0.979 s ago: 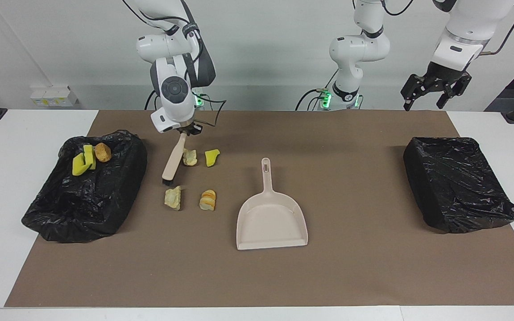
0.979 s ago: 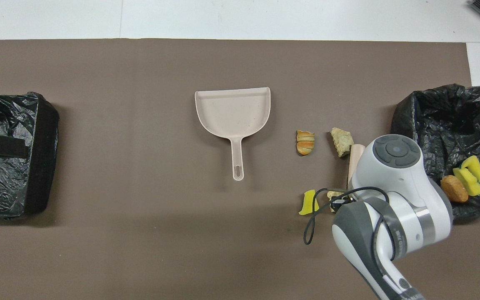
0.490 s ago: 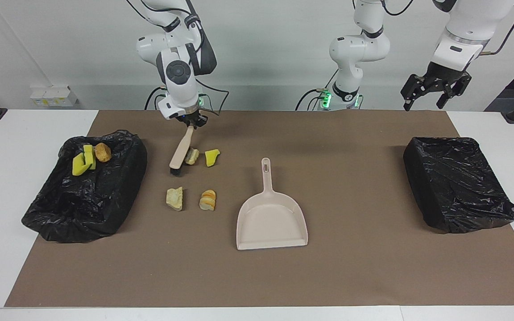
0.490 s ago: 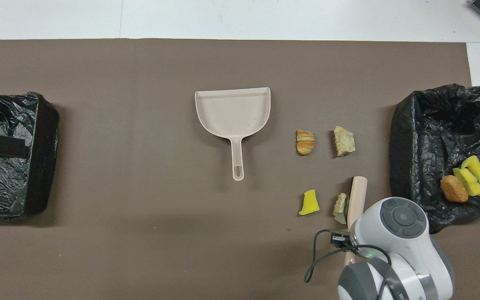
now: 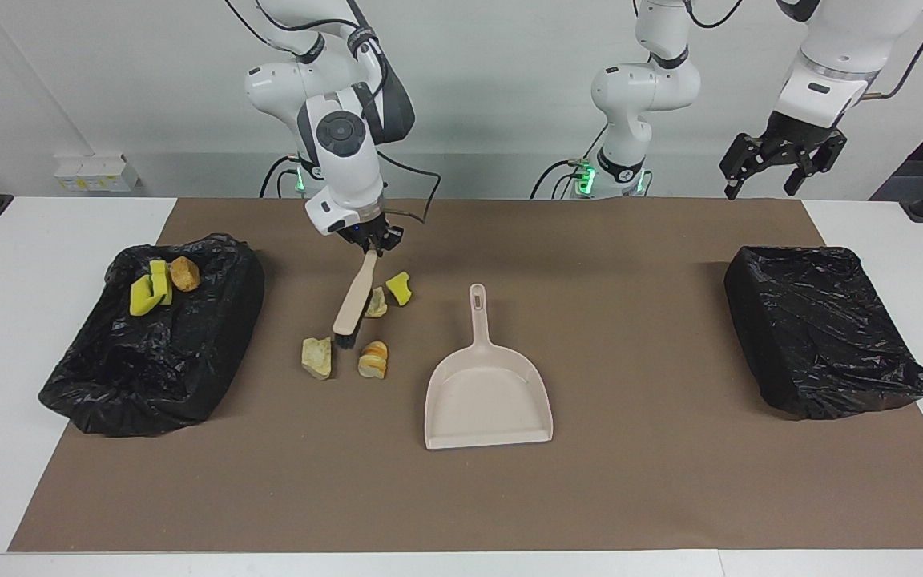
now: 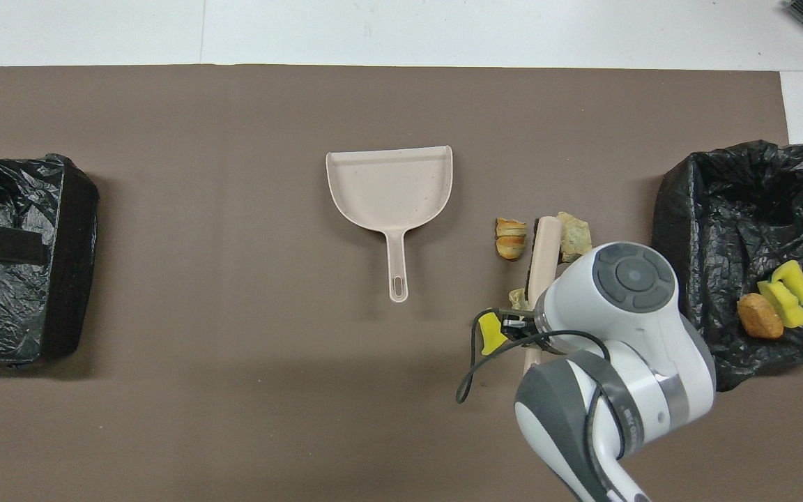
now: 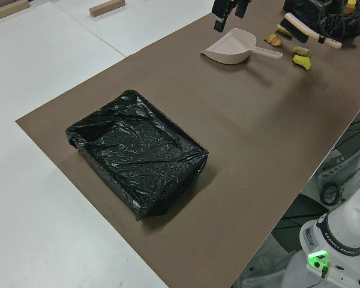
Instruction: Sweep and dump trash in bin
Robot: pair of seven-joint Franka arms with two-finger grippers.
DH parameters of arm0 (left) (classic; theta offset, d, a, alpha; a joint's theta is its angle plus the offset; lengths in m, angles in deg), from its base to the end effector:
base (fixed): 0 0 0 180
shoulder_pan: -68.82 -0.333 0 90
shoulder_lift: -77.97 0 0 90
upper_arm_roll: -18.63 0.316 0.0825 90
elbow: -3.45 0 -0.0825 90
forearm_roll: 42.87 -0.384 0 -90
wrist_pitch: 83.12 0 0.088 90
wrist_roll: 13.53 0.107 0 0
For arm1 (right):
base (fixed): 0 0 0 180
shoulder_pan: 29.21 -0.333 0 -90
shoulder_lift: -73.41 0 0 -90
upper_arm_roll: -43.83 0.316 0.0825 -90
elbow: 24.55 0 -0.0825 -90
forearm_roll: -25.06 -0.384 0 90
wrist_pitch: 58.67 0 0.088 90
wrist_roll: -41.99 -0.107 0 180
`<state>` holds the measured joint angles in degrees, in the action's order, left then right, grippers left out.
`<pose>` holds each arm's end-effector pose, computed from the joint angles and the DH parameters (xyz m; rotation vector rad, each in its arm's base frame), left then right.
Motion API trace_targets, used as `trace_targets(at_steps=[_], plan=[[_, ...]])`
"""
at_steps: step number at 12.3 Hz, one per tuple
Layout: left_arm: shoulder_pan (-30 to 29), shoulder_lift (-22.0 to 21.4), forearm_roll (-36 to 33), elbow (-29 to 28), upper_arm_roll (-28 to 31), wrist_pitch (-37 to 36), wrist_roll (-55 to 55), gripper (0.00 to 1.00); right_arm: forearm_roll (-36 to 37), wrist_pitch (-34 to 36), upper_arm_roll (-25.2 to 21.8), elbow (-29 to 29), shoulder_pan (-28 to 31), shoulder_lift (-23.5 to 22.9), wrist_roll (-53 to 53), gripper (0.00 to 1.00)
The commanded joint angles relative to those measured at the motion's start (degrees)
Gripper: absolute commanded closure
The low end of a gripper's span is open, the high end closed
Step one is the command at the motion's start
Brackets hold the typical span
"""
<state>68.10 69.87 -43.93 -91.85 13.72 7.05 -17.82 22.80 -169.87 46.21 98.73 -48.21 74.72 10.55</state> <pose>0.5088 -0.0388 0.6561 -3.1138 -0.0042 -0.0832 0.4750 0.1889 0.3959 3.0615 -0.2970 -0.2833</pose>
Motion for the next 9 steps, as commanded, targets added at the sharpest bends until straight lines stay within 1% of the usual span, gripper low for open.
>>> trace_targets(at_steps=[1,2,3,5,6,7,8,9], plan=[[-0.6,-0.1,-0.7,-0.1,-0.5,-0.2,0.7,0.0,5.7,2.0,-0.1,-6.3,3.3,-4.0,3.8,1.0],[-0.6,-0.1,-0.8,-0.1,-0.5,-0.1,0.7,0.0,8.5,0.8,-0.1,-6.2,5.4,-4.4,6.4,1.0],[-0.4,0.0,-0.7,-0.2,-0.5,0.3,0.4,0.0,10.2,-0.3,-0.1,-5.9,8.2,-4.9,11.5,1.0],[0.7,0.5,-0.3,-2.2,-0.8,3.1,-0.4,0.0,13.7,-4.4,-0.1,-4.9,13.1,-6.3,20.5,1.0],[2.8,0.8,0.0,-4.7,-1.0,5.6,-1.9,0.0,14.0,-4.8,0.0,-4.8,13.5,-7.2,23.7,1.0],[5.8,1.3,0.1,-6.7,-1.0,9.4,-6.3,0.0,14.1,-5.7,0.0,-4.6,13.6,-7.8,26.6,1.0],[7.7,2.4,0.1,-8.1,-1.1,13.2,-10.5,0.0,13.8,-6.6,0.2,-4.4,13.5,-8.2,29.7,1.0],[10.1,2.7,0.1,-9.0,-1.1,14.9,-13.8,0.0,13.7,-6.6,0.2,-4.2,12.9,-8.4,31.9,1.0]])
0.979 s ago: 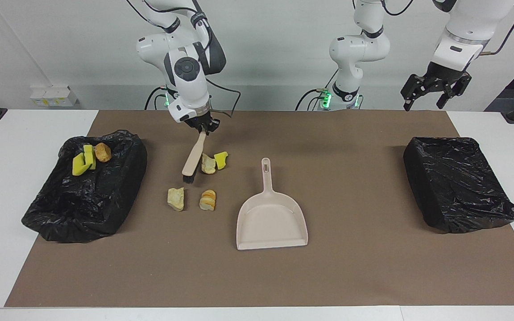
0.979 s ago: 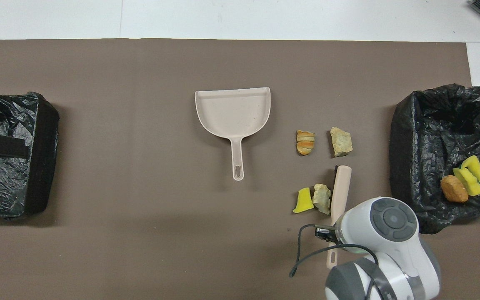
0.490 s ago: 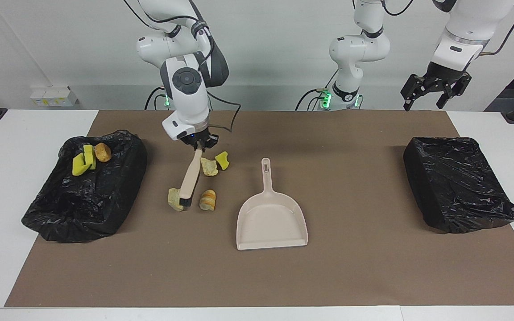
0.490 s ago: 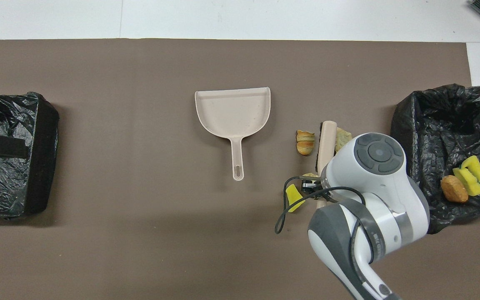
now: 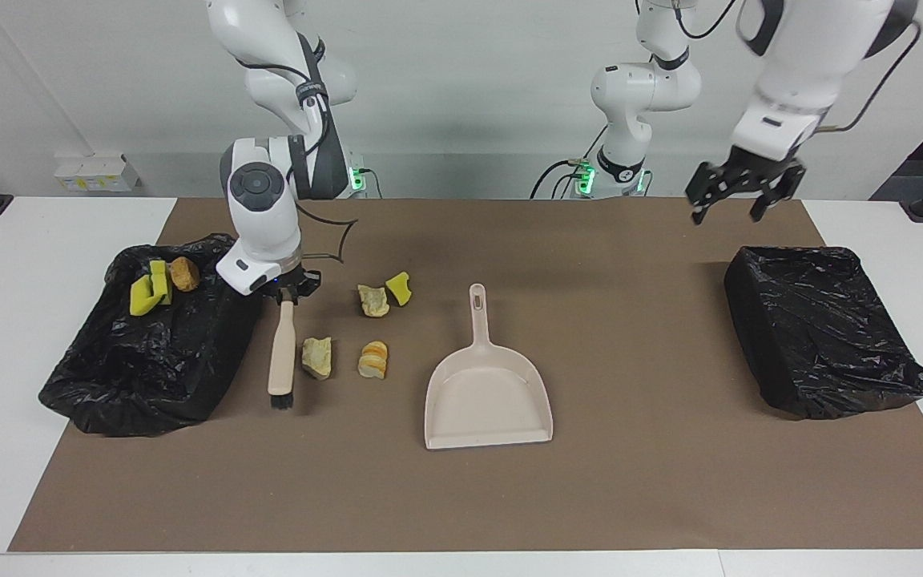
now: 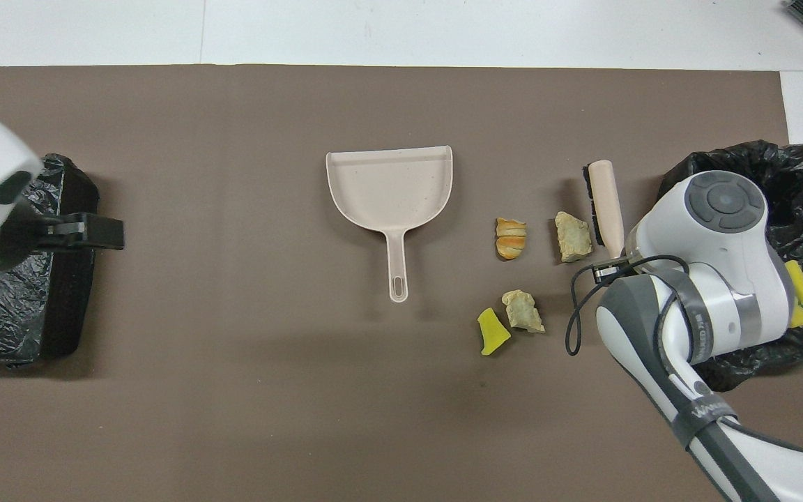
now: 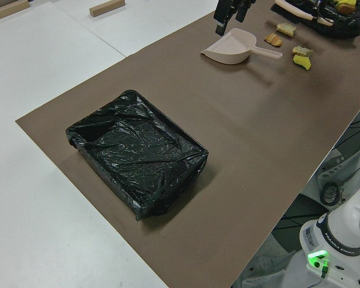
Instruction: Sweep and dump trash in bin
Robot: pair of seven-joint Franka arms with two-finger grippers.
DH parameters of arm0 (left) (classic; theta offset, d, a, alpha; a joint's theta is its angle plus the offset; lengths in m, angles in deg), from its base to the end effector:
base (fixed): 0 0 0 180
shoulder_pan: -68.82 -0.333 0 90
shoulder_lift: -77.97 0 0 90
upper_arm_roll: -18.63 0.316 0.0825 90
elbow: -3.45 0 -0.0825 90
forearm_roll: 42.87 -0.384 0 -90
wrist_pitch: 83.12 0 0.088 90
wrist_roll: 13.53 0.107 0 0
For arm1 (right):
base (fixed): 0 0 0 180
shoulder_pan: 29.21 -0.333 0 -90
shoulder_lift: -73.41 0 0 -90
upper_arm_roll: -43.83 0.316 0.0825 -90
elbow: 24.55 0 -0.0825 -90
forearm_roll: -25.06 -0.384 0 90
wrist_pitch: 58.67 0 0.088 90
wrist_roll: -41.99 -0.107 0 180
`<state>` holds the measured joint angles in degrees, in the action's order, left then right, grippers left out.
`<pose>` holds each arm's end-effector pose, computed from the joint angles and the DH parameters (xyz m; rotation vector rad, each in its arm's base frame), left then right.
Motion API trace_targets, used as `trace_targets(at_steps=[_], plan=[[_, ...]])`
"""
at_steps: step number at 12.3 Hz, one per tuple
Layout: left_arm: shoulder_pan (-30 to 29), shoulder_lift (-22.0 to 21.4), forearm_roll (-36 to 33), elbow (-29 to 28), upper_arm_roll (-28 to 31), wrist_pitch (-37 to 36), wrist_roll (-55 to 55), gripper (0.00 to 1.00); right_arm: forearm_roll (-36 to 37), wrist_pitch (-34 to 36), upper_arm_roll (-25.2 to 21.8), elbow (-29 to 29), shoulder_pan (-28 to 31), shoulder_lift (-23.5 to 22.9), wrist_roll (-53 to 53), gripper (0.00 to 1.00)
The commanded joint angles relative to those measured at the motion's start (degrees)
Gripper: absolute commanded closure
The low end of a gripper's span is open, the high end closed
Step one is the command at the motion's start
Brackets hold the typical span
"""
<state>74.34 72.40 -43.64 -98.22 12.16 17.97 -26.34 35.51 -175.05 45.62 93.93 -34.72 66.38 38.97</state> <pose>0.5271 -0.1134 0.5975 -3.1333 -0.0194 -0.1405 0.5484 0.0596 0.3618 2.9570 0.2505 -0.2149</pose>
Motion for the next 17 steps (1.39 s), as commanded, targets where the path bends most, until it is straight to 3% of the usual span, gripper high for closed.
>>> trace_targets(at_steps=[1,3,6,8,10,13,16,17], plan=[[6.7,0.2,-0.2,-4.3,0.5,4.4,-7.0,0.0,1.0,-0.5,1.0,1.0,-0.6,0.1,6.7,1.0],[12.9,3.7,-0.2,-5.0,0.5,8.0,-14.8,0.0,0.1,-0.3,1.1,4.7,-0.6,2.4,19.9,1.0],[21.6,13.6,-0.5,-3.5,0.5,16.8,-26.3,0.0,-3.1,1.9,1.1,8.9,-1.6,5.4,27.6,1.0],[22.8,17.1,-0.4,-3.0,0.4,22.6,-27.7,0.0,-7.7,4.9,1.0,8.4,-4.1,5.5,27.0,1.0],[23.0,20.9,-1.3,-1.2,0.5,23.5,-27.4,0.0,-8.1,5.2,1.0,7.3,-4.2,5.5,27.0,1.0],[24.7,23.2,-4.1,0.2,0.4,25.1,-27.4,0.0,-8.1,8.7,0.8,3.3,-2.9,5.3,27.2,1.0],[25.9,24.1,-2.9,1.5,0.4,26.7,-27.7,0.0,-7.9,8.1,0.6,1.8,-1.2,5.1,25.9,1.0],[26.5,26.3,-3.9,1.6,0.5,26.8,-27.9,0.0,-7.0,7.5,0.5,2.1,-0.9,5.1,25.4,1.0]])
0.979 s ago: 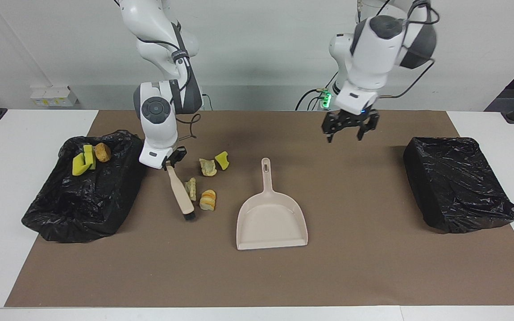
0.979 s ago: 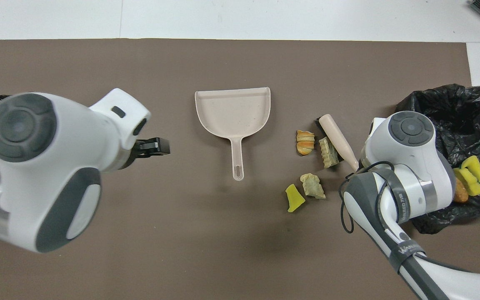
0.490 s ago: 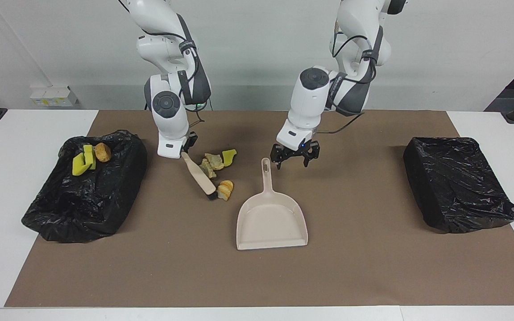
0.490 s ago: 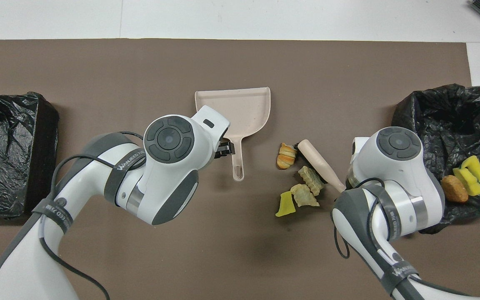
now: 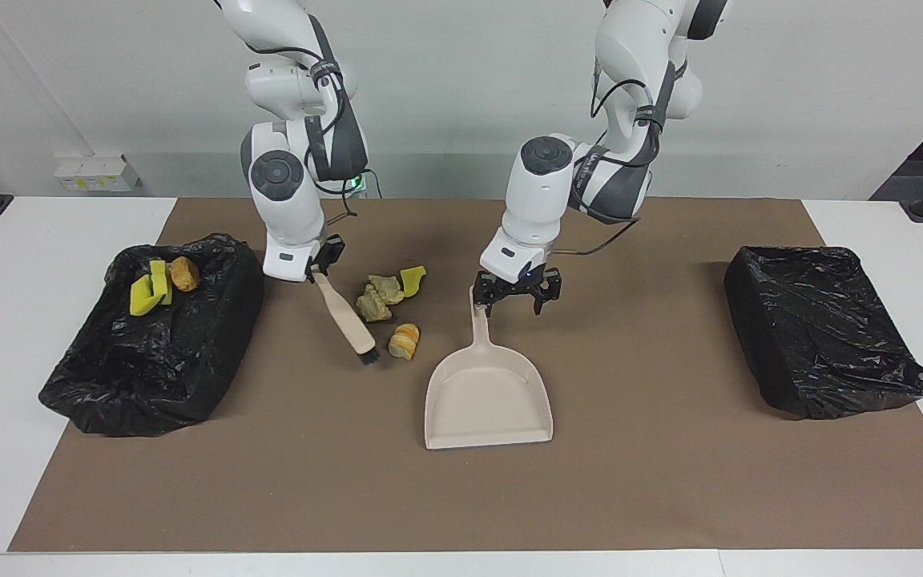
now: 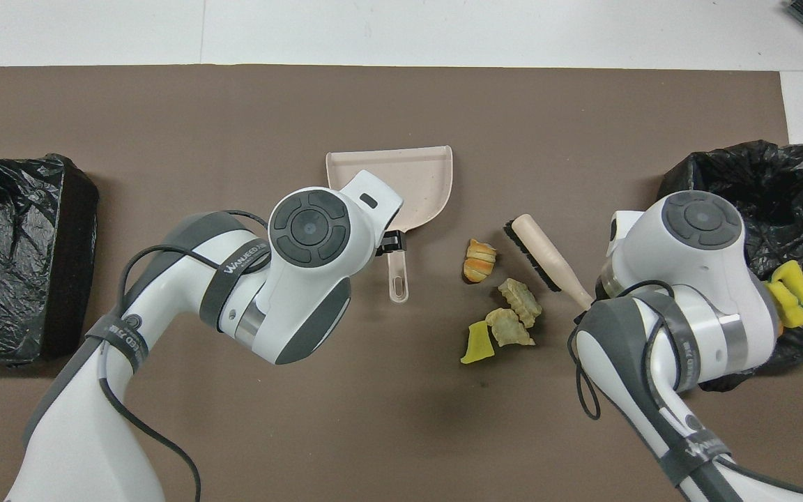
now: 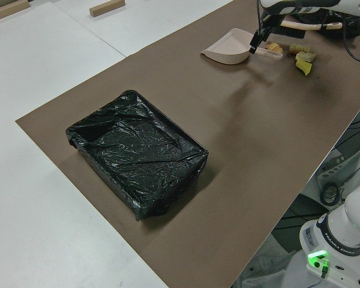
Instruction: Sweep and dump trash in bin
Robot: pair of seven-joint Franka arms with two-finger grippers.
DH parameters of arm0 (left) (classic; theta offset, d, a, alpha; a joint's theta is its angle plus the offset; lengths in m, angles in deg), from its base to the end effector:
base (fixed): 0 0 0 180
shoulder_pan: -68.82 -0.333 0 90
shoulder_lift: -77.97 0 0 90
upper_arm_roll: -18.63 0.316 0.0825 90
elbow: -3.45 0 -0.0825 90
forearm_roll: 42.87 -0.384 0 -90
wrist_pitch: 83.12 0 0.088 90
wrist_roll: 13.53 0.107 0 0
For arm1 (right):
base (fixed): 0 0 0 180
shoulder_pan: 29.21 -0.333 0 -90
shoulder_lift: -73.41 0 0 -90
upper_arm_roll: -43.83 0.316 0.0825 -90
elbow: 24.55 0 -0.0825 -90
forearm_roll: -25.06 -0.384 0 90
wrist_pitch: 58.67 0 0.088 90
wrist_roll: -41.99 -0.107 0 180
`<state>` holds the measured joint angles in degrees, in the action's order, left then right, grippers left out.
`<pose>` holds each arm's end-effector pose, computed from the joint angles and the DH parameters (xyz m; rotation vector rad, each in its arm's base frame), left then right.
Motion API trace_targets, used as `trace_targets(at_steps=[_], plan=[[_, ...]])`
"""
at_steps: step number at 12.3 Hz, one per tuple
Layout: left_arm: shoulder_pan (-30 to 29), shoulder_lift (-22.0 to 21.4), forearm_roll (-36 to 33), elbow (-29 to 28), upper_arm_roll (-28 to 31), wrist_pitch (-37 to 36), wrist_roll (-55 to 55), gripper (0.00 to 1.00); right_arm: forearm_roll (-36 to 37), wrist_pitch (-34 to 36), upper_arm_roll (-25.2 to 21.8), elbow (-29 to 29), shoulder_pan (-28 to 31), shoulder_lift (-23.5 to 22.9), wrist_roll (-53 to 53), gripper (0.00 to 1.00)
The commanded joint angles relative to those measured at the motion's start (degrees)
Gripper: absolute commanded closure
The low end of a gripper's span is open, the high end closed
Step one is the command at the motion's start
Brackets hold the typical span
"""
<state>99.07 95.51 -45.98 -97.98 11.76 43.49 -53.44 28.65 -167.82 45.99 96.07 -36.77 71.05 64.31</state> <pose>0.5239 -0.3866 0.4026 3.0598 0.0417 0.1725 0.5157 0.0837 0.3807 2.9579 0.8941 -0.3817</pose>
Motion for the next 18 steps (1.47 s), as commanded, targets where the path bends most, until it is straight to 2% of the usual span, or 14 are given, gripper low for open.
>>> trace_targets(at_steps=[1,4,8,9,10,11,12,18], plan=[[3.5,4.5,-1.9,1.7,0.9,1.3,-0.8,0.0,0.2,-0.5,0.1,0.5,1.8,0.5,0.0,1.0],[3.8,4.9,-1.8,2.9,0.9,2.5,-2.1,0.0,0.3,-4.0,0.1,3.4,2.2,0.8,-4.3,1.0],[4.4,5.8,-2.0,2.8,0.9,3.1,-3.0,0.0,0.1,-3.8,0.3,3.4,1.9,0.8,-8.7,1.0],[4.4,5.8,-2.0,2.8,0.9,3.0,-3.0,0.09,0.1,-3.7,0.2,3.4,1.8,0.9,-9.3,1.0],[4.4,5.8,-1.8,2.8,0.9,2.6,-3.2,0.41,0.1,-3.7,0.2,3.5,1.8,0.9,-9.3,1.0],[4.4,5.8,-1.5,2.8,0.9,2.4,-3.5,0.79,0.1,-3.7,0.2,3.6,1.8,0.9,-9.6,1.0],[4.4,5.7,-1.5,2.8,0.9,2.5,-3.6,1.0,0.1,-3.7,0.2,3.6,2.0,1.0,-10.2,1.0],[3.8,5.1,-4.1,2.8,0.9,2.2,-2.5,1.0,0.1,-3.4,0.3,4.1,1.5,1.5,-14.1,1.0]])
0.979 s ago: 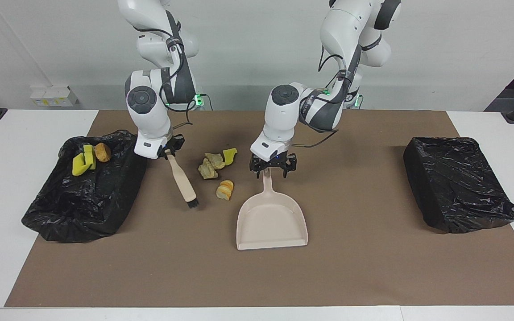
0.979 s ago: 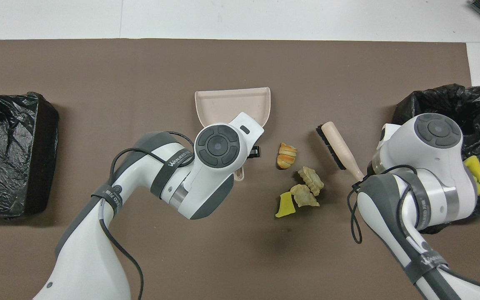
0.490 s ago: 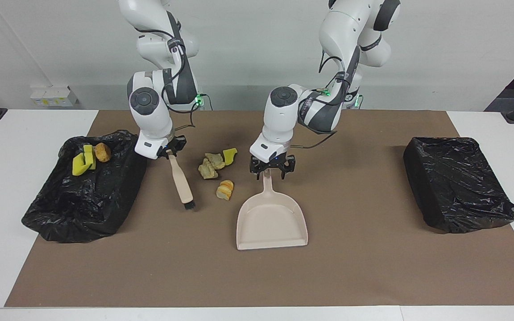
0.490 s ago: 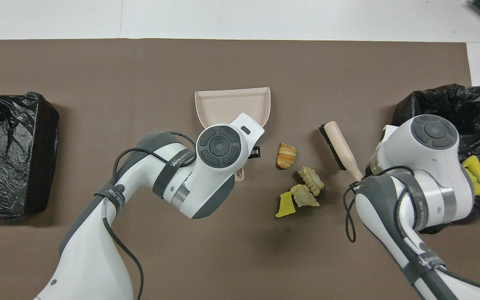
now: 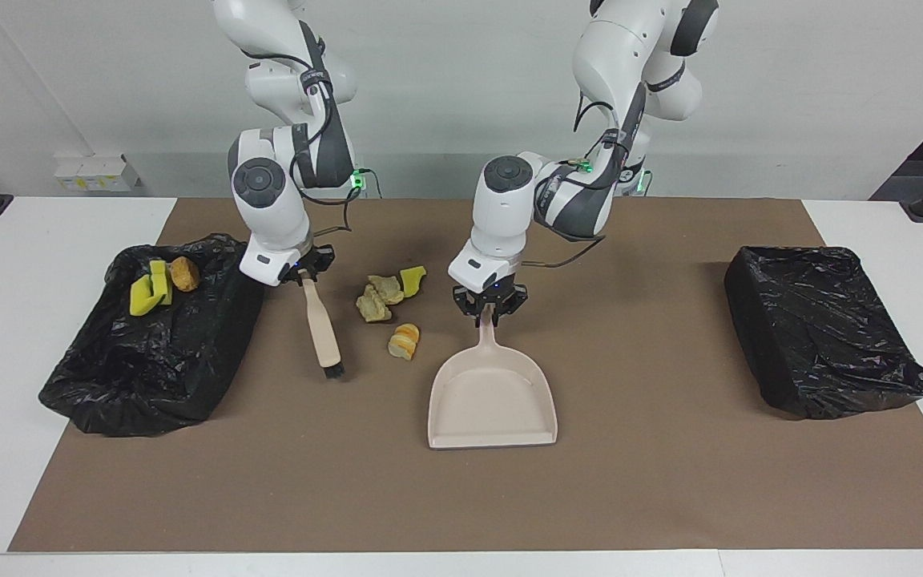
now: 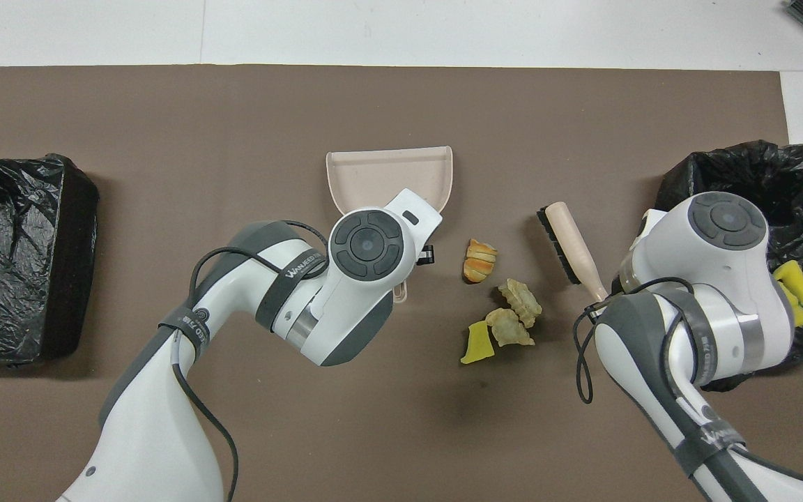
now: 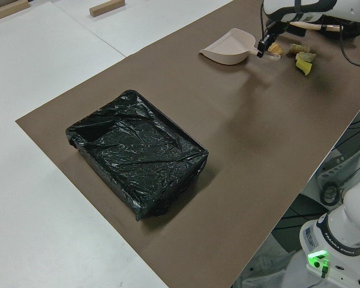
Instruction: Sweep and dump trash in bin
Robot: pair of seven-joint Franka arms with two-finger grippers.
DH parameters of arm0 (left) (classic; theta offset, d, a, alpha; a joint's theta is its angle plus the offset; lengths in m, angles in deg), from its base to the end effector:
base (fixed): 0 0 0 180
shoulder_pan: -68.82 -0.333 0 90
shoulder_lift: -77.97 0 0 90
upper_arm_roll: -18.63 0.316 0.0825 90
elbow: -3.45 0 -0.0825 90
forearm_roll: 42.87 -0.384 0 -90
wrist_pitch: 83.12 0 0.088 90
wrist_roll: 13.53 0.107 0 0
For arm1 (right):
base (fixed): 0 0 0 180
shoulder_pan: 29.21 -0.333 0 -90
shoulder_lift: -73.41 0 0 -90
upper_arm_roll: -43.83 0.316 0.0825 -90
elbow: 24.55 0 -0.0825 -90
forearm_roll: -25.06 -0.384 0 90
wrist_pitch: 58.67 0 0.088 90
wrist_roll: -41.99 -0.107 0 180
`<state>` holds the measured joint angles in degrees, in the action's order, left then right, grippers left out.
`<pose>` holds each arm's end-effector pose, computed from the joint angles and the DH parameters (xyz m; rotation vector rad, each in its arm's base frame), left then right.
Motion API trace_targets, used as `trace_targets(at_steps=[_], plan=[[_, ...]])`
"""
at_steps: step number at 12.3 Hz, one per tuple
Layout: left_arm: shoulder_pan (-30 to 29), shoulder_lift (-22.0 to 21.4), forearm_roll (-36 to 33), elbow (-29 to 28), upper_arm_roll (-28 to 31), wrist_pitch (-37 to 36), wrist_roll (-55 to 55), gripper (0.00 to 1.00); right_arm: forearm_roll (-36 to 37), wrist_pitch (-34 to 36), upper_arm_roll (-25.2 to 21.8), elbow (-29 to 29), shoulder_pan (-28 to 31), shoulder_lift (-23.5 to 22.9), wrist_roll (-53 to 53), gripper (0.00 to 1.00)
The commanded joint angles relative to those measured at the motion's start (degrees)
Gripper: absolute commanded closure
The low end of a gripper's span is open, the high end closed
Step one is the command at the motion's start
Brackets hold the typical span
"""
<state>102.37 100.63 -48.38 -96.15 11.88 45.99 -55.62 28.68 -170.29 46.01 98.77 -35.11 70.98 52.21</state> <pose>0.5150 -0.4236 0.3635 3.0807 -0.0201 0.1768 0.5105 0.0681 0.3627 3.0218 0.5345 -0.3817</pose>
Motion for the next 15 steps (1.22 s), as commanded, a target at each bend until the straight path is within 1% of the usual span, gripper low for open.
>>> trace_targets(at_steps=[1,3,5,8,9,10,11,12,14,15], plan=[[0.4,0.0,-1.7,1.0,0.8,-0.3,0.8,1.0,0.1,-0.1,0.5,1.1,-0.4,1.6,-3.6,1.0],[0.3,-1.0,-2.8,0.9,1.3,-3.0,6.5,1.0,0.6,3.0,0.5,-0.2,-3.2,1.6,-9.6,1.0],[-1.9,-4.0,-3.3,0.8,1.2,-7.1,15.5,1.0,0.6,5.9,0.7,1.0,-4.6,3.7,-16.4,1.0],[-4.4,-7.5,-3.3,-0.1,1.3,-13.5,28.9,1.0,-0.8,3.4,0.7,9.6,-7.1,9.3,-24.8,1.0],[-5.2,-8.7,-3.2,-0.9,1.2,-15.1,34.8,1.0,-2.7,0.6,0.7,14.1,-7.5,12.1,-25.9,1.0],[-6.2,-10.3,-3.2,-1.9,1.2,-16.1,39.6,1.0,-5.2,-1.8,0.8,17.6,-7.5,13.9,-26.0,1.0],[-7.2,-11.9,-3.2,-3.0,1.2,-17.5,43.9,1.0,-5.7,-2.5,0.7,19.1,-9.1,14.3,-26.2,1.0],[-8.1,-13.2,-3.2,-3.8,1.2,-19.2,48.9,1.0,-5.7,-2.8,0.7,19.4,-10.5,14.0,-28.6,1.0],[-9.4,-14.1,-3.2,-5.2,1.2,-20.2,58.8,1.0,-5.8,-4.3,0.8,19.3,-13.7,13.2,-32.9,1.0],[-10.0,-14.5,-3.2,-6.0,1.2,-20.2,63.9,1.0,-6.4,-4.8,0.8,19.3,-14.0,13.1,-34.0,1.0]])
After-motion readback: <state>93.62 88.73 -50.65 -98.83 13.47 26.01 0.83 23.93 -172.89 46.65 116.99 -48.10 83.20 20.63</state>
